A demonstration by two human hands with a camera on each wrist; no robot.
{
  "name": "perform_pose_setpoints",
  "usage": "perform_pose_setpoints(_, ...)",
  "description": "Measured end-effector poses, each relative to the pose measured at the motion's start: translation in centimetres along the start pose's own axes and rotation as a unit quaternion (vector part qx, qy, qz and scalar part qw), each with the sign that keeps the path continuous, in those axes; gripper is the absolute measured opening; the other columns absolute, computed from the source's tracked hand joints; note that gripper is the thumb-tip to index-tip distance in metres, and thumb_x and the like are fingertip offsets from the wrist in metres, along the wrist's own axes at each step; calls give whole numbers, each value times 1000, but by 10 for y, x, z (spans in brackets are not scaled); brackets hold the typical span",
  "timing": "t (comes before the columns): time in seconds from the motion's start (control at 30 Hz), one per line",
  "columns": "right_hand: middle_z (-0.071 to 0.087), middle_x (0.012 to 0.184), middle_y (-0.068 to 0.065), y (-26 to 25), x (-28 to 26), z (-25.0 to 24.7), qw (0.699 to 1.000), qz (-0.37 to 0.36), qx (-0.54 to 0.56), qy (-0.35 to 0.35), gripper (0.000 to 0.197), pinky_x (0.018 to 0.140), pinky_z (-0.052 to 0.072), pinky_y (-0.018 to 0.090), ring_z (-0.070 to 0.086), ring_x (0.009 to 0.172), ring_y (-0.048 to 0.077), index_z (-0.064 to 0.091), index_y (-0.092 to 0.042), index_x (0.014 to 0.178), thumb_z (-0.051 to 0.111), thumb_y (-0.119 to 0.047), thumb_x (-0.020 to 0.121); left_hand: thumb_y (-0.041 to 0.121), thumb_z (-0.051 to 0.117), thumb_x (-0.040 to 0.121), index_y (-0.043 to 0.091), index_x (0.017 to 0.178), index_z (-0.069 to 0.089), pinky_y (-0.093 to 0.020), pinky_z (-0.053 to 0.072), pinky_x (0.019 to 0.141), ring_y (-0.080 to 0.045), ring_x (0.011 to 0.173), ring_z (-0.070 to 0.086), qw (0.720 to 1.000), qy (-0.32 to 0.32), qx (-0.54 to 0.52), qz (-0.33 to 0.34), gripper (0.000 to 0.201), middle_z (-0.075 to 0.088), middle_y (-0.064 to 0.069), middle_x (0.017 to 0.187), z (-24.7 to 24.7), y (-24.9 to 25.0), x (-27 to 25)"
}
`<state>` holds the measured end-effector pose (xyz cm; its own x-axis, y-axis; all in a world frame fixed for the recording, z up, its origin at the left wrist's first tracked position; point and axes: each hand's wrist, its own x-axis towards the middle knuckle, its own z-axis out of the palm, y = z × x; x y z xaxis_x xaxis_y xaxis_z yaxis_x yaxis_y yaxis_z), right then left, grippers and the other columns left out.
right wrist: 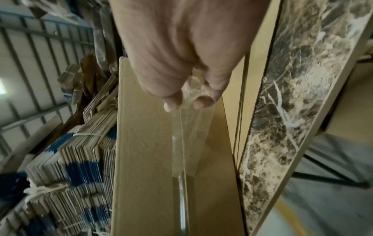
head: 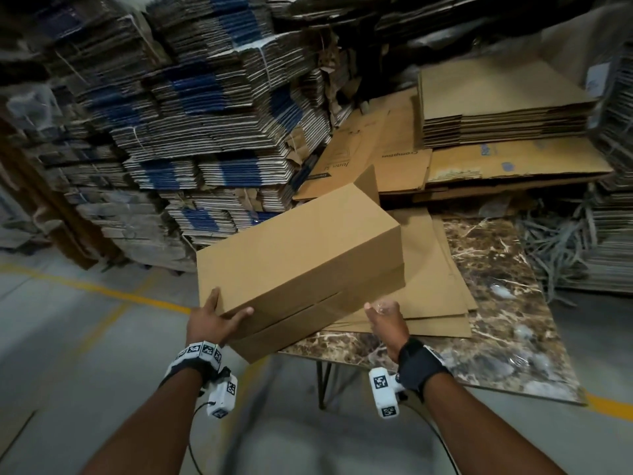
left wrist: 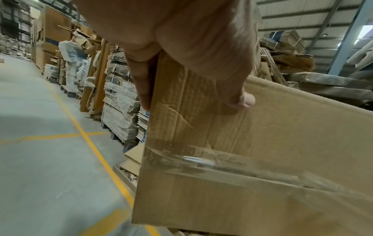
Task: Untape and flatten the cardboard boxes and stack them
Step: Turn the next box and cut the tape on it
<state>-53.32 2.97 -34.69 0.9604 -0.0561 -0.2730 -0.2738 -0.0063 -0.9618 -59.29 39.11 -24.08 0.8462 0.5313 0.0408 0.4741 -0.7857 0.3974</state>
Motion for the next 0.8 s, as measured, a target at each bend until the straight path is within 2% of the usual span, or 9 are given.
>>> perform_pose_setpoints(0.1, 57, 108, 1, -4, -8, -7, 991, 15, -119, -52, 50, 66, 47, 28, 58, 90, 19, 50, -14, 115, 65, -55, 92, 87, 67, 63, 25, 156, 39, -47, 51, 100, -41, 123, 58, 1000, 9, 1, 4, 114, 61, -20, 135, -2, 10, -15)
perform_pose_setpoints(0.23, 61, 110, 1, 0, -10, -20, 970, -11, -213, -116, 65, 84, 54, 38, 62, 102, 23, 58, -12, 110, 65, -70, 82, 78, 70, 72, 20, 150, 48, -45, 49, 104, -39, 128, 57, 1000, 18, -9, 2, 100, 61, -16, 140, 0, 41, -45)
perform_pose_setpoints(0.3, 63, 98, 0, 0, -16, -30, 966, -32, -230, -111, 53, 79, 58, 41, 64, 91, 22, 57, -18, 91, 68, -69, 81, 75, 72, 75, 17, 146, 53, -44, 49, 103, -38, 128, 57, 999, 13, -35, 2, 94, 62, -18, 138, 5, 62, -61)
perform_pose_setpoints(0.37, 58, 81, -4, -3, -25, -45, 964, -68, -242, -85, 48, 67, 50, 33, 56, 75, 18, 50, -20, 76, 69, -63, 84, 76, 72, 74, 16, 143, 57, -44, 50, 105, -37, 128, 58, 998, 6, -62, 5, 93, 62, -17, 139, 13, 80, -75)
perform_pose_setpoints(0.47, 58, 70, 0, 0, -34, -75, 971, -101, -208, -53, 53, 60, 41, 30, 52, 65, 19, 49, -17, 70, 68, -65, 81, 83, 68, 71, 15, 141, 59, -48, 55, 99, -36, 115, 67, 996, 2, -83, 24, 98, 66, -18, 134, 25, 109, -96)
perform_pose_setpoints(0.53, 58, 71, 7, 6, -34, -96, 975, -111, -188, -32, 56, 60, 44, 31, 53, 69, 23, 47, -17, 70, 62, -70, 78, 73, 69, 78, 11, 142, 59, -45, 57, 97, -30, 103, 72, 995, -9, -93, 38, 90, 71, -18, 122, 32, 129, -110)
perform_pose_setpoints(0.63, 54, 84, 4, 4, -35, -123, 983, -113, -145, -11, 39, 71, 39, 36, 48, 91, 25, 42, -22, 71, 59, -49, 92, 72, 64, 79, 15, 147, 54, -41, 61, 88, -17, 82, 75, 989, -56, -117, 75, 89, 76, -7, 98, 44, 147, -123)
perform_pose_setpoints(0.7, 55, 92, -3, -2, -38, -137, 988, -130, -78, 10, 36, 79, 37, 35, 48, 96, 21, 40, -19, 71, 61, -35, 96, 68, 67, 82, 19, 151, 48, -39, 60, 91, -15, 88, 74, 980, -101, -116, 127, 87, 76, -1, 95, 51, 153, -127)
perform_pose_setpoints(0.8, 63, 122, -3, -10, -42, -154, 988, -100, 107, 42, 34, 100, 42, 34, 57, 115, 9, 37, -9, 75, 63, -14, 95, 46, 74, 89, 26, 152, 47, -36, 56, 94, -19, 102, 70, 972, -126, -24, 197, 71, 76, -2, 110, 52, 165, -134)
